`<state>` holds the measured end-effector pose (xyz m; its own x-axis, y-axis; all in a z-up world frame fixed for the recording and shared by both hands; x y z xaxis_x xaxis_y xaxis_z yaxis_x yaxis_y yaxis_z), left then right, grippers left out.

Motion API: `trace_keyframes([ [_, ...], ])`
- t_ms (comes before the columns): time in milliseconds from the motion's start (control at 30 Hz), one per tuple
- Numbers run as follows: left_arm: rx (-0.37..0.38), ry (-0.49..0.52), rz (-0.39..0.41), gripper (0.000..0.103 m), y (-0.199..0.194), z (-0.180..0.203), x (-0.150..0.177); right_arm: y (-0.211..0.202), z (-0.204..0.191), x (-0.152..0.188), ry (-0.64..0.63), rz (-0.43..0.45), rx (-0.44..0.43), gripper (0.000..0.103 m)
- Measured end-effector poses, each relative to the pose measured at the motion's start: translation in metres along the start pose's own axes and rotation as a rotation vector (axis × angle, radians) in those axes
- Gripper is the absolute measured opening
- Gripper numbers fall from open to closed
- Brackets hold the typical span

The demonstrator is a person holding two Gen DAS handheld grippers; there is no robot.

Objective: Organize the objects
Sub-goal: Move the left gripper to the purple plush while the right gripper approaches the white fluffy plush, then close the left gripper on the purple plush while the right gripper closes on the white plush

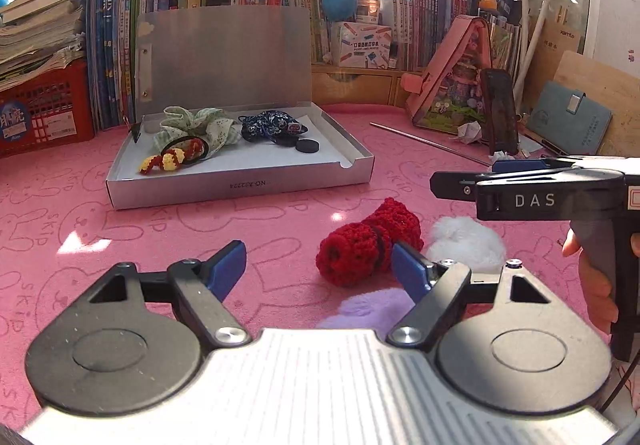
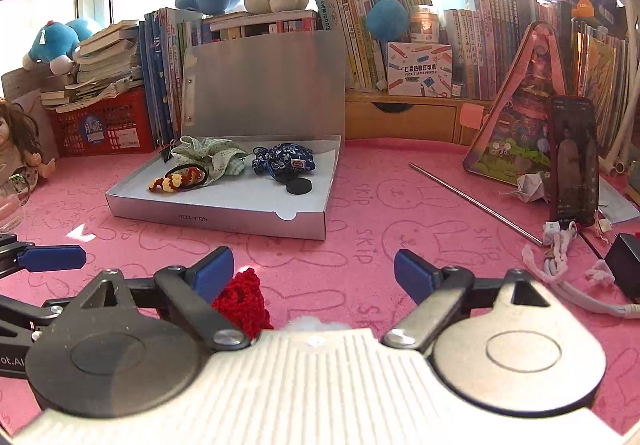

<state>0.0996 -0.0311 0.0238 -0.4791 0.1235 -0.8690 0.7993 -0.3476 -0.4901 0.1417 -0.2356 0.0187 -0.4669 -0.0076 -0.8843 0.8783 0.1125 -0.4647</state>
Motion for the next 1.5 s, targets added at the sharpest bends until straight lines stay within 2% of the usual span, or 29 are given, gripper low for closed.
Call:
trace_keyframes([
  [300, 0.047, 0.003, -0.008, 0.084, -0.013, 0.009, 0.026, -0.018, 0.009, 0.034, 0.017, -0.009, 0.065, 0.096],
  [467, 0.059, 0.004, -0.009, 0.088, -0.017, 0.013, 0.035, -0.022, 0.014, 0.049, 0.020, -0.030, 0.084, 0.098],
  [800, 0.106, 0.067, -0.031, 0.088, -0.008, 0.031, 0.042, -0.015, 0.004, 0.052, -0.022, -0.049, 0.023, 0.101],
  [967, 0.093, 0.077, -0.042, 0.088, 0.002, 0.033, 0.044, -0.007, -0.002, 0.052, -0.078, -0.085, -0.021, 0.102],
  [1100, 0.064, 0.097, -0.032, 0.088, 0.005, 0.030, 0.044, -0.005, -0.004, 0.054, -0.097, -0.123, -0.098, 0.103],
  [1333, 0.073, 0.059, -0.034, 0.090, 0.008, 0.022, 0.045, 0.004, 0.000, 0.059, -0.123, -0.178, -0.097, 0.103],
  [1500, 0.063, 0.056, -0.046, 0.090, 0.015, 0.023, 0.045, 0.008, -0.005, 0.062, -0.153, -0.179, -0.082, 0.103],
])
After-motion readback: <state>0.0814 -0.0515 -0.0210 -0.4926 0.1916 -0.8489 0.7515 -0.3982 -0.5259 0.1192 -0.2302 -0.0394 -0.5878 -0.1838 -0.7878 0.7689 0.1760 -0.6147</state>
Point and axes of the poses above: each gripper's, at about its wrist camera, not at the fingertips, and y roughly the way its jaws point, z to its right, x to its underside, the point moved 2 cm from there along y, roughly the way its jaws point, and after that the axes turned 1 degree about z, right-handed, at the moved point
